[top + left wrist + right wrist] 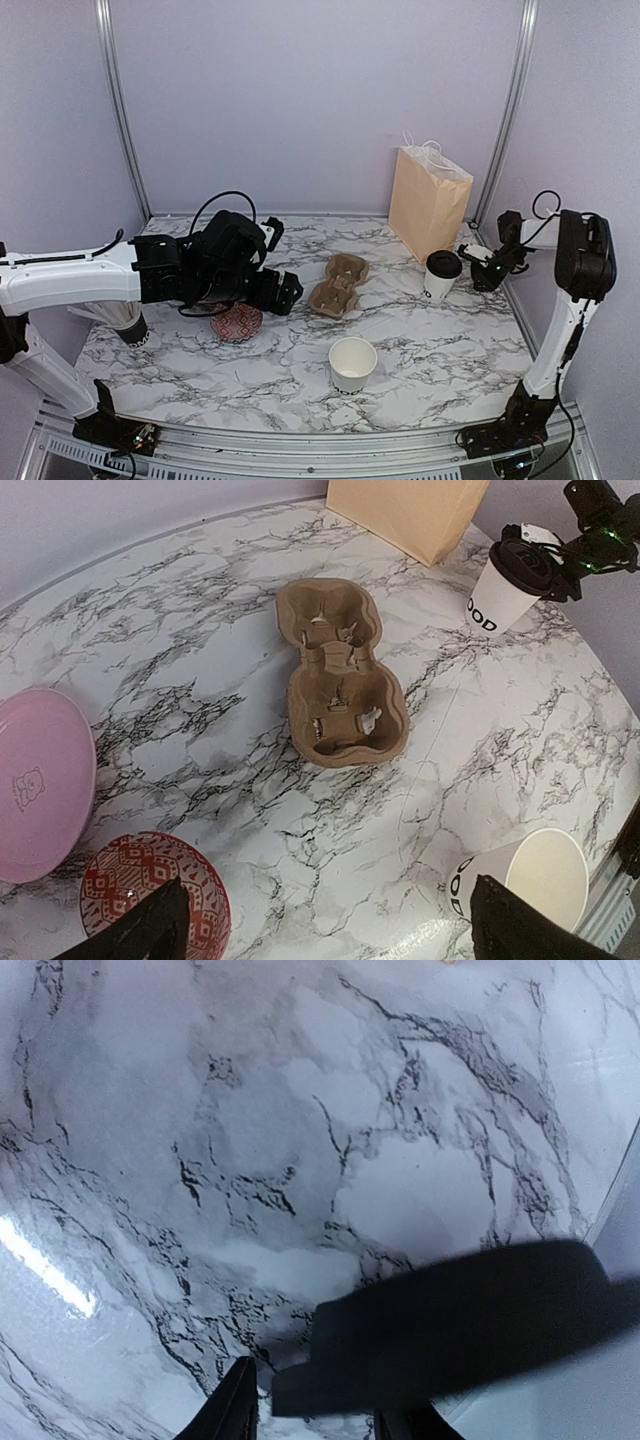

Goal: Pack the takeout coffee

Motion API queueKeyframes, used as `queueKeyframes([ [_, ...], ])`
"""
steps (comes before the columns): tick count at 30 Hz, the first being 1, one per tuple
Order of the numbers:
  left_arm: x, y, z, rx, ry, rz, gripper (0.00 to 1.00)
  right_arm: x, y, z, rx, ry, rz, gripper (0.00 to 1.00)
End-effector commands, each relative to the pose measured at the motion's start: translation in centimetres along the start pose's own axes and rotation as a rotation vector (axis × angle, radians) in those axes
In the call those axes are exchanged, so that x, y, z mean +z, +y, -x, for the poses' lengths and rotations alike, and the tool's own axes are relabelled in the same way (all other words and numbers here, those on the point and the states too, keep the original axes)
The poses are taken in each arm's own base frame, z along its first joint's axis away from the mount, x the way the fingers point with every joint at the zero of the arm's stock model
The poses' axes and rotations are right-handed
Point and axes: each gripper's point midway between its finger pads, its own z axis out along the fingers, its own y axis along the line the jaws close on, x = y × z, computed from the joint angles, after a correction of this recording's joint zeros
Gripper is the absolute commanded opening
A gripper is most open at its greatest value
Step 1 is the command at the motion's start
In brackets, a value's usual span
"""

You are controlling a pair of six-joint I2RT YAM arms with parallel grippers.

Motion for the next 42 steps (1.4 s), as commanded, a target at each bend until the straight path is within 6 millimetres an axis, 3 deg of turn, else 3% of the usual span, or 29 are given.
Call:
queueKeyframes([
  [1, 0.2, -0.7, 0.8, 0.0, -0.014, -0.025, 0.99, 0.1, -1.4, 1.1, 0.018, -0.026, -0.026, 0.36],
  [8, 0.5, -0.7, 0.4, -0.008, -0.002, -0.028, 0.98, 0.5, -1.8, 1.5, 0.041, -0.052, -0.045, 0.25],
  [13, 0.5, -1.0, 0.6, -0.01, -0.004, -0.038, 0.98, 0.2, -2.1, 2.1, 0.066, -0.08, -0.054, 0.12],
  [26, 0.8, -1.5, 0.4, -0.001, 0.007, -0.064, 0.99, -4.3, -0.4, 2.5, 0.083, -0.131, -0.04, 0.01],
  [29, 0.8, -2.0, 0.4, 0.001, 0.01, -0.086, 0.99, -6.7, 1.0, 2.9, 0.098, -0.174, -0.009, 0.0],
  [32, 0.4, -3.0, 1.0, 0.042, -0.029, -0.117, 0.98, -10.6, 3.7, 3.9, 0.094, -0.265, 0.06, 0.0],
  [35, -0.7, -4.9, 2.7, 0.145, -0.14, -0.161, 0.98, -16.1, 8.5, 6.0, 0.037, -0.444, 0.231, 0.0],
  [38, -1.7, -7.2, 4.8, 0.227, -0.29, -0.235, 0.99, -21.7, 15.3, 7.9, -0.098, -0.624, 0.468, 0.03],
  [42, -3.1, -10.8, 7.8, 0.262, -0.471, -0.387, 0.99, -27.4, 26.4, 9.7, -0.364, -0.71, 0.775, 0.04],
])
